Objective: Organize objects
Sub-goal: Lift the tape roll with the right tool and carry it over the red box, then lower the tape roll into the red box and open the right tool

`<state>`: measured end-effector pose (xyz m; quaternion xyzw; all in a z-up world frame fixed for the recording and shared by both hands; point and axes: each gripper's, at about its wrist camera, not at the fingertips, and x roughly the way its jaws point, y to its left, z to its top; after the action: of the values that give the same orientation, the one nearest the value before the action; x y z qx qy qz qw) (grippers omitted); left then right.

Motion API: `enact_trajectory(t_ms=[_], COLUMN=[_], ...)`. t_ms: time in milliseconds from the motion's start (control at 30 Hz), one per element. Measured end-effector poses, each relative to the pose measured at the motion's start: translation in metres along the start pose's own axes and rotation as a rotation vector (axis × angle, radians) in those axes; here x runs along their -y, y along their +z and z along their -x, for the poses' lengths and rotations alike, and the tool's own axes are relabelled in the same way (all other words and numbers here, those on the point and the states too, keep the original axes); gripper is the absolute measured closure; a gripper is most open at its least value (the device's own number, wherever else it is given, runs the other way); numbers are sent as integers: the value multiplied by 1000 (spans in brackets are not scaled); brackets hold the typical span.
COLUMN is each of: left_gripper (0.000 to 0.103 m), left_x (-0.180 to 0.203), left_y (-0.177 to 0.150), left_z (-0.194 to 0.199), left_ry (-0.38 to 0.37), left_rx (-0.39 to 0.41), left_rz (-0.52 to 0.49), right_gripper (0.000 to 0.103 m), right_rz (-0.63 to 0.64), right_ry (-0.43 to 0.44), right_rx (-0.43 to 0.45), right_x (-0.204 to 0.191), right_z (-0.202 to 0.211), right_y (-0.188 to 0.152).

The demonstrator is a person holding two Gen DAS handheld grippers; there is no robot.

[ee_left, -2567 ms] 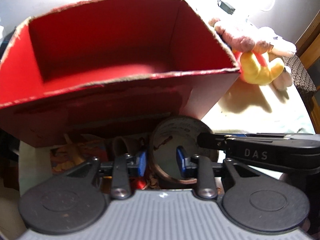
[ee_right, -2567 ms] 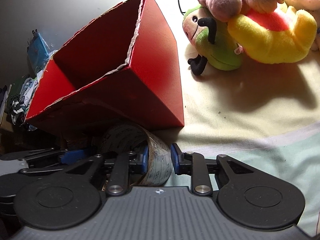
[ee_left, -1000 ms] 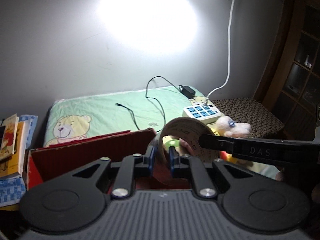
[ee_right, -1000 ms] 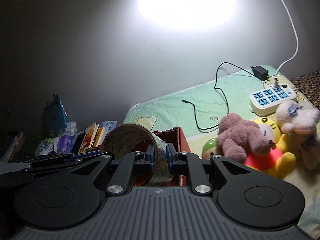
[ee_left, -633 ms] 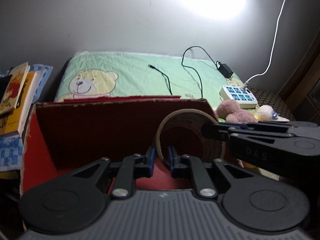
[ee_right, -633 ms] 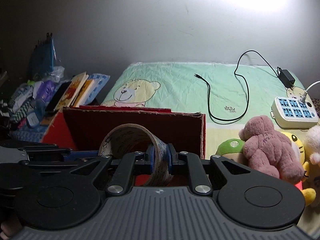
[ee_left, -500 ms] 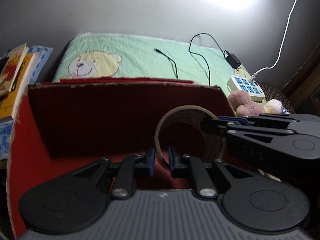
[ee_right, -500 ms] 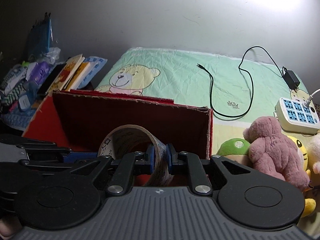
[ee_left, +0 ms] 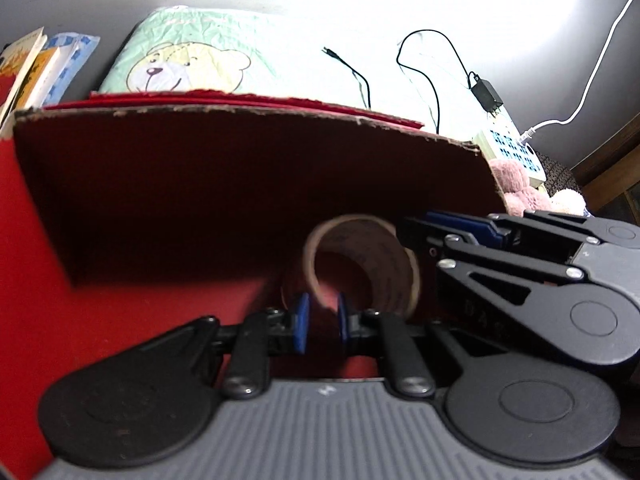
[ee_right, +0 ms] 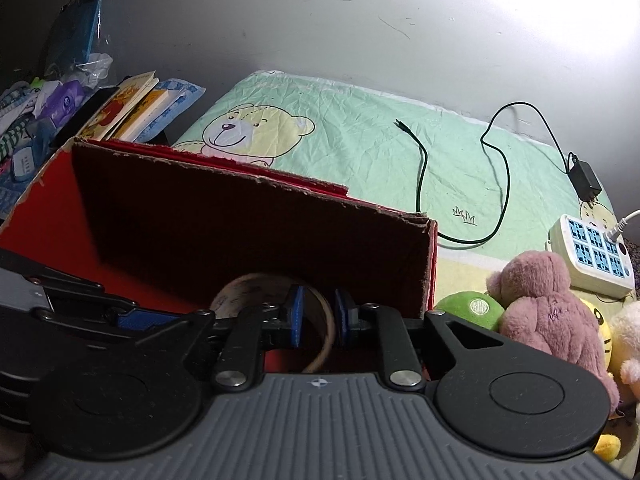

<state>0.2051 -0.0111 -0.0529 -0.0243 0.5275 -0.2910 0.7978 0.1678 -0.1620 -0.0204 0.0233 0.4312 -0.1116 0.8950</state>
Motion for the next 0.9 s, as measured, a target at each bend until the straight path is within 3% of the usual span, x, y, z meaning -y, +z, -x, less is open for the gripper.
enact_trajectory(t_ms=[200,367,567,733,900], left_gripper=[84,71,70,70,58], left_x=[5,2,-22,-34,-27], left_y=[-3,-11,-9,-6,-6], left_z=[6,24,36,29,23], left_ry=[53,205,400,445,474], left_rx=[34,104,133,126,146], left_rz=[-56,-133,-108,-64,-86], right_gripper=[82,76,74,74,74], right_rz=[-100,-187,-348,-390,-404], right_ry=[66,161,319,431,414], right_rx=[22,25,37,-53,-138], right_x=[14,19,19,-4,-15], right_z=[7,11,11,-13,-35], right_y=[-4,-4,7,8,7])
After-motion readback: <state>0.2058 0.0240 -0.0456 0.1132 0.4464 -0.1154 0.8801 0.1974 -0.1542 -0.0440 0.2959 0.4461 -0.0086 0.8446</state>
